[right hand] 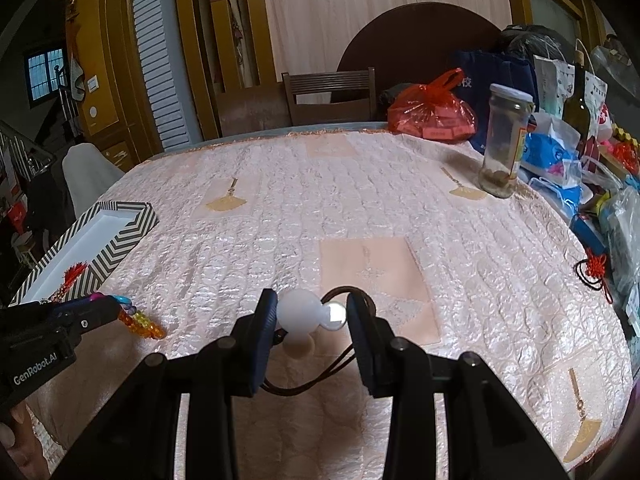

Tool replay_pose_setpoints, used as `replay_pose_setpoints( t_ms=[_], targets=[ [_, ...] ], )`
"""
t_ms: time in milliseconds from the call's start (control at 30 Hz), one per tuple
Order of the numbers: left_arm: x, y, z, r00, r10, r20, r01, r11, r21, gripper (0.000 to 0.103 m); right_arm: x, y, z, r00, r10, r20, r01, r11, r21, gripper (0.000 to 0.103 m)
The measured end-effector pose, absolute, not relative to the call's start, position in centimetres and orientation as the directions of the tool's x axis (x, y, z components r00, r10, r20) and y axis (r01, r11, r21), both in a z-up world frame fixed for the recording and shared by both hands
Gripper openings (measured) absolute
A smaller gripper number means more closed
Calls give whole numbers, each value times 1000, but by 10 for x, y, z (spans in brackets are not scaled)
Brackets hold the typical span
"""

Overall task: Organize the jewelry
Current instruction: 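Hold the orange bead bracelet in the left tool while the right tool holds the beaded hair tie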

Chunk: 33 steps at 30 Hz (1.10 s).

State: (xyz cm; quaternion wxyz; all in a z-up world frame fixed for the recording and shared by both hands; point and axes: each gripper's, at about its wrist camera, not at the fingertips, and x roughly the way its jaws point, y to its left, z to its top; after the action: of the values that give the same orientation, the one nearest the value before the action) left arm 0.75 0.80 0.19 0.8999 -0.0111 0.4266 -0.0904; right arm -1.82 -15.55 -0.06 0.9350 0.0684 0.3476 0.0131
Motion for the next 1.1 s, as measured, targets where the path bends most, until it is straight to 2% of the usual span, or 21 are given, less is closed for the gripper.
replay_pose_setpoints(
  t_ms=[1100],
  targets=[
    [12,37,-6,620,-170,-766,108,985,-131,45,-11,-129,-4,751,104,-652,-27,992,127,37]
  ],
)
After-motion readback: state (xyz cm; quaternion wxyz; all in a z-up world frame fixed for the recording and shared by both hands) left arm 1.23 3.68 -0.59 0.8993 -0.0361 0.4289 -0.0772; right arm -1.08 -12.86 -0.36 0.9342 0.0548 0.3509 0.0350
